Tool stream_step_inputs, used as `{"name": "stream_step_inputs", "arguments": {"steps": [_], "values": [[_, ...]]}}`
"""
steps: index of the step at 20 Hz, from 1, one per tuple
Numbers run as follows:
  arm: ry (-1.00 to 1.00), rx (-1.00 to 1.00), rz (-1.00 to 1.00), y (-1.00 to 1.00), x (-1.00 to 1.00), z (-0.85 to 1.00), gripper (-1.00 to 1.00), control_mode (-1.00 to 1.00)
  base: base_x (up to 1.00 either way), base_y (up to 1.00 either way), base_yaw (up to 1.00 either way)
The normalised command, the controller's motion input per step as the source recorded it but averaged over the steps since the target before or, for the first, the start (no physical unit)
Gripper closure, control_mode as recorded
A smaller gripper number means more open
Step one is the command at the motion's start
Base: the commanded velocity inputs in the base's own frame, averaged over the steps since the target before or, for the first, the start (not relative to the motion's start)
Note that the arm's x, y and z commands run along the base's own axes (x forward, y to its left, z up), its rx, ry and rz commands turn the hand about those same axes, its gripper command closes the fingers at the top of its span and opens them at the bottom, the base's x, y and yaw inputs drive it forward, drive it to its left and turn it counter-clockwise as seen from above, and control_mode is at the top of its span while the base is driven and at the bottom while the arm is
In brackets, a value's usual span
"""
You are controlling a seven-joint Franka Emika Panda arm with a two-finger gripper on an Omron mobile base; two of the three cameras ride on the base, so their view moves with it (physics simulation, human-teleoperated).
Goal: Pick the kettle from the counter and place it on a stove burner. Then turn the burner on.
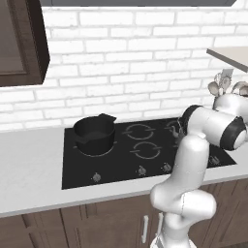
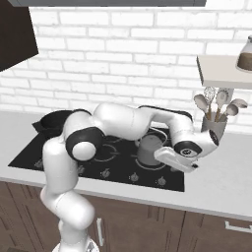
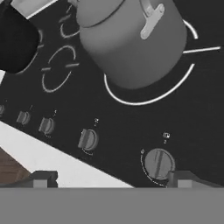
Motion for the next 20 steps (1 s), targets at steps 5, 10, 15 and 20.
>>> {"name": "stream_step_inputs", "arguments": {"steps": [5,10,15,20], "values": [[0.24,-0.10,-0.30,0.46,-0.49,-0.01,-1.00,-1.00,0.00,0.00,0.00],[0.37,-0.11,-0.24,0.33,-0.24,0.05,-1.00,-1.00,0.00,0.00,0.00],[0.31,-0.14,-0.15,0.15,-0.09,0.00,-1.00,-1.00,0.00,0.00,0.00],[0.08,-0.19,-0.01,0.01,-0.07,0.00,-1.00,-1.00,0.00,0.00,0.00]]}}
